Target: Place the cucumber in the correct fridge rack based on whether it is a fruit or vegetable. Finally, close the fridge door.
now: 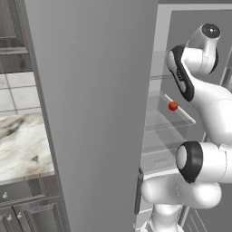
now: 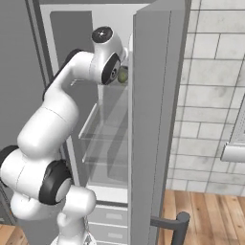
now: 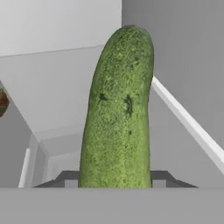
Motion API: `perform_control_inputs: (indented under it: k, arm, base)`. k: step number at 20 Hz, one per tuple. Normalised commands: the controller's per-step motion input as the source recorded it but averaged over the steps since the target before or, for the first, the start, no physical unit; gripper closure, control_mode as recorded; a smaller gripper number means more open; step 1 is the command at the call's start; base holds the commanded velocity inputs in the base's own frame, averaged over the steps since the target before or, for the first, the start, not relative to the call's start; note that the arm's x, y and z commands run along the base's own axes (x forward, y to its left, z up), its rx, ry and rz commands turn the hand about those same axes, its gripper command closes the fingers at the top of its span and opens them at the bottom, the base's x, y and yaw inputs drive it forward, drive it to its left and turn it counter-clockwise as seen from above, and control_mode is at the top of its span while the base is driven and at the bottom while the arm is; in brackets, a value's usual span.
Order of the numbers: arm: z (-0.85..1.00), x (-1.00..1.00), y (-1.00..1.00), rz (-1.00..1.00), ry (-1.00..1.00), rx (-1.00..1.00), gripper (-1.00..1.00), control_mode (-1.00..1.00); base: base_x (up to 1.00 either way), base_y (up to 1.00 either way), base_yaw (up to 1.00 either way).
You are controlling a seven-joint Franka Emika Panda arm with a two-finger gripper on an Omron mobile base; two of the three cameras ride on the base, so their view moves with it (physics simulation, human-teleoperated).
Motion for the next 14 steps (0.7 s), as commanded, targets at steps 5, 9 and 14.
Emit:
perform_control_inputs:
  k: [5, 9, 14]
  arm:
    - [-0.33, 0.69, -0.01, 0.00, 0.00, 0.00, 1.00, -1.00]
    - [-0.45, 0.60, 0.00, 0.00, 0.00, 0.00, 1.00, -1.00]
    - [-0.65, 0.24, 0.00, 0.00, 0.00, 0.00, 1.00, -1.00]
  base:
    - [0.00, 0.00, 0.00]
    - [0.00, 0.00, 0.00]
    - [0.00, 0.00, 0.00]
